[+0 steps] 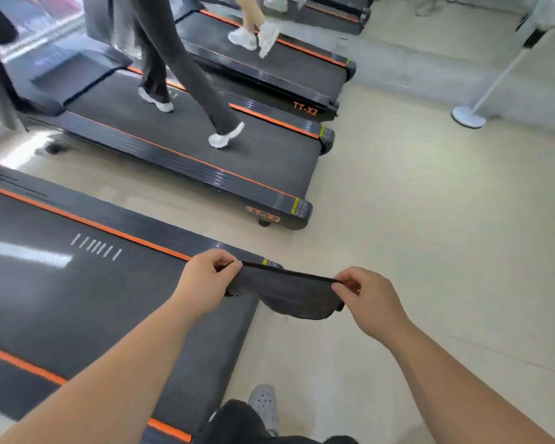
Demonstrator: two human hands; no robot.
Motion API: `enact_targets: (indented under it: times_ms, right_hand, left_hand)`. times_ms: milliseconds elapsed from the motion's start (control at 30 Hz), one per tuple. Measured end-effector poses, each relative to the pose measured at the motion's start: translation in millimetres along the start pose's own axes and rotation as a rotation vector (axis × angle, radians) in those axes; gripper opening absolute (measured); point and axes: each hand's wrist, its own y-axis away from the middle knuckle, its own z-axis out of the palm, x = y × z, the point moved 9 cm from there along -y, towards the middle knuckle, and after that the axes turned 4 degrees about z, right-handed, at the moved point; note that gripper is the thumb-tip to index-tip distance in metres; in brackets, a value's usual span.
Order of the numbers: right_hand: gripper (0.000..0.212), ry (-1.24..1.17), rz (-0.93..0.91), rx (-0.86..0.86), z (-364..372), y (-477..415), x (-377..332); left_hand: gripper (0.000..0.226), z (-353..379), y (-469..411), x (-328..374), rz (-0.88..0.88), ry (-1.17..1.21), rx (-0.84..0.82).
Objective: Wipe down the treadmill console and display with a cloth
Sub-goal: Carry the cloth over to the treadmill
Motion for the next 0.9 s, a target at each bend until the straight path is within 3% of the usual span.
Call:
enact_targets:
  times_ms: [333,567,900]
  right_hand:
    - [0.013,0.006,-0.344,-0.221,44,-176,-133]
    - [0.008,0.036,-0.618,-0.322,79,-258,-220]
    - [0.012,-0.201,-0.608,-0.407,166,-278,-310]
  left_hand:
    - [0.014,-98,-60,-2,-0.171,0.049,0.394]
    - [0.017,-136,-55,12,-0.296,0.06,0.704]
    - [0.017,-190,-63,-13,-0.423,0.047,0.871]
